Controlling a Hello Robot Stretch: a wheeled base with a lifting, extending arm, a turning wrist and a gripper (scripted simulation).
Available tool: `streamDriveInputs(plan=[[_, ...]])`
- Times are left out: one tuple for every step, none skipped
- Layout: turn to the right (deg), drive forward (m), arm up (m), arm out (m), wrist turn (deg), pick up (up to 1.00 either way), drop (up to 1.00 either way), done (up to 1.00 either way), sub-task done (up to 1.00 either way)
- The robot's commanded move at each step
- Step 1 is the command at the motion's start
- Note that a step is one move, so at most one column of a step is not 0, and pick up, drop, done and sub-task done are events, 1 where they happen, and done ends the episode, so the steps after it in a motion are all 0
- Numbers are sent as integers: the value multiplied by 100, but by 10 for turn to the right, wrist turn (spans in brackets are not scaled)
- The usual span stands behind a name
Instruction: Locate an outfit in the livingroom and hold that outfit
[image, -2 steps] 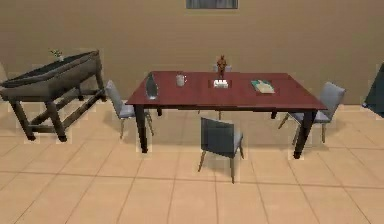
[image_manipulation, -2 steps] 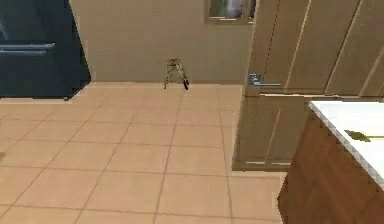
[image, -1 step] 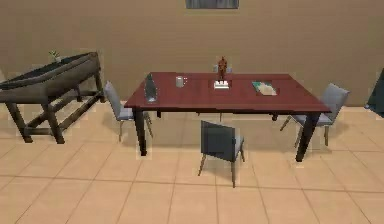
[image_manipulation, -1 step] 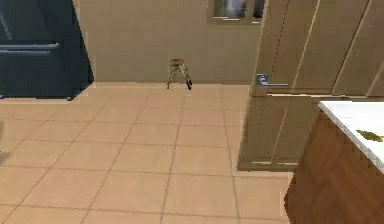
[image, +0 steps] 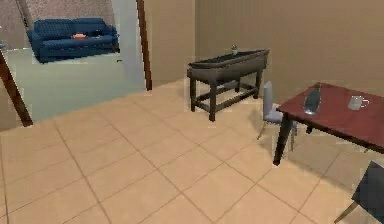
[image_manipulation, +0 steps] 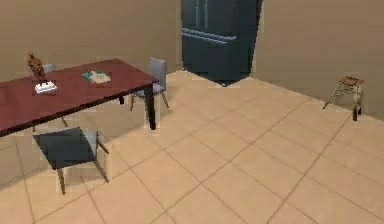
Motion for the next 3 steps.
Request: streamDriveInputs(plan=[[-300,0,0,0,0,0,0,0,0],[0,100,0,0,0,0,0,0,0],[0,100,0,0,0,0,0,0,0]])
